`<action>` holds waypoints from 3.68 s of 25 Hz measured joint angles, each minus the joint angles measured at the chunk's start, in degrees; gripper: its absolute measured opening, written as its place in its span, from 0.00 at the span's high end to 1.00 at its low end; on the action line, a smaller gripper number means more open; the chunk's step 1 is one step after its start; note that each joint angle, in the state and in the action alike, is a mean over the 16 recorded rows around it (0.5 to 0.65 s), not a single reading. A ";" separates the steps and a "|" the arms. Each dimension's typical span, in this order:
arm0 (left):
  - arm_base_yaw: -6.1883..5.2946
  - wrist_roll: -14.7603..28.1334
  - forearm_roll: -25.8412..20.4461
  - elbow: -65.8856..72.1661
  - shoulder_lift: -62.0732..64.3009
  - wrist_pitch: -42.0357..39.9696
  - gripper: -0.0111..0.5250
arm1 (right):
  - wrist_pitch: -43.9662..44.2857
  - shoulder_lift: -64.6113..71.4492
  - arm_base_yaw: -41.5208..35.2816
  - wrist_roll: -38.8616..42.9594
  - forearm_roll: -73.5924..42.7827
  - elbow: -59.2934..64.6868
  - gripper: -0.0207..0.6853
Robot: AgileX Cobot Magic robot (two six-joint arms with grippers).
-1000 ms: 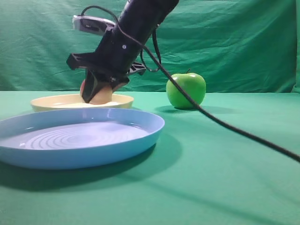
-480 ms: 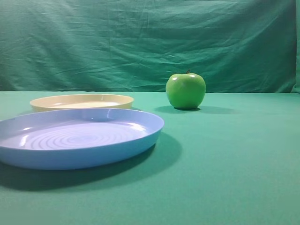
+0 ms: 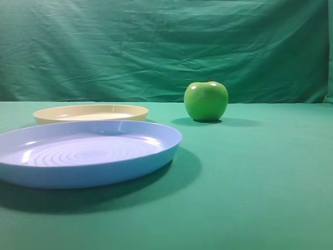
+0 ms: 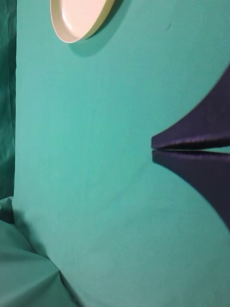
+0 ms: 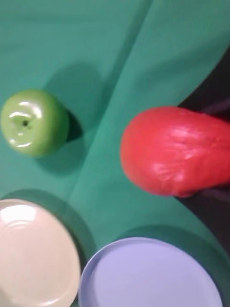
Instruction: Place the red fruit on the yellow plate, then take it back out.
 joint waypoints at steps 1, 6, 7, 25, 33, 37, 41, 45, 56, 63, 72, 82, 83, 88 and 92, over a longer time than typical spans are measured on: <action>0.00 0.00 0.00 0.00 0.00 0.00 0.98 | -2.07 -0.60 -0.11 0.01 -0.10 3.13 0.68; 0.00 0.00 0.00 0.00 0.00 0.00 0.98 | -11.97 -1.72 -0.29 0.01 -0.53 15.90 0.68; 0.00 0.00 0.00 0.00 0.00 0.00 0.98 | -13.62 -1.56 -0.29 0.01 -0.57 17.75 0.68; 0.00 0.00 0.00 0.00 0.00 0.00 0.98 | -23.16 4.78 -0.29 -0.45 -1.18 24.55 0.20; 0.00 0.00 0.00 0.00 0.00 0.00 0.98 | -14.47 2.45 -0.29 0.30 -3.10 16.76 0.18; 0.00 0.00 0.00 0.00 0.00 0.00 0.98 | -7.35 -0.29 -0.29 0.92 -4.08 11.13 0.37; 0.00 0.00 0.00 0.00 0.00 0.00 0.98 | -0.45 -4.27 -0.29 1.84 -4.57 6.30 0.60; 0.00 0.00 0.00 0.00 0.00 0.00 0.98 | 5.12 -9.18 -0.29 2.96 -4.69 3.32 0.80; 0.00 0.01 0.00 0.00 0.00 0.00 0.98 | 12.14 -27.07 -0.29 5.28 -4.73 1.73 0.97; 0.00 0.02 0.00 0.00 0.00 0.00 0.98 | 14.79 -40.07 -0.29 7.03 -5.02 3.03 0.97; 0.00 0.01 0.00 0.00 0.00 0.00 0.98 | 13.82 -55.35 -0.37 9.74 -7.97 10.18 0.97; 0.00 -0.01 0.00 0.00 0.00 0.00 0.98 | -1.60 -68.12 -5.54 11.80 -13.00 25.39 0.97; 0.00 -0.01 0.00 0.00 0.00 0.00 0.98 | -3.44 -69.15 -6.42 11.97 -13.34 27.19 0.97; 0.00 -0.01 0.00 0.00 0.00 0.00 0.98 | -11.49 -74.02 -11.22 12.39 -14.23 36.77 0.97; 0.00 -0.01 0.00 0.00 0.00 0.00 0.98 | -15.82 -77.85 -14.58 12.40 -14.36 44.55 0.97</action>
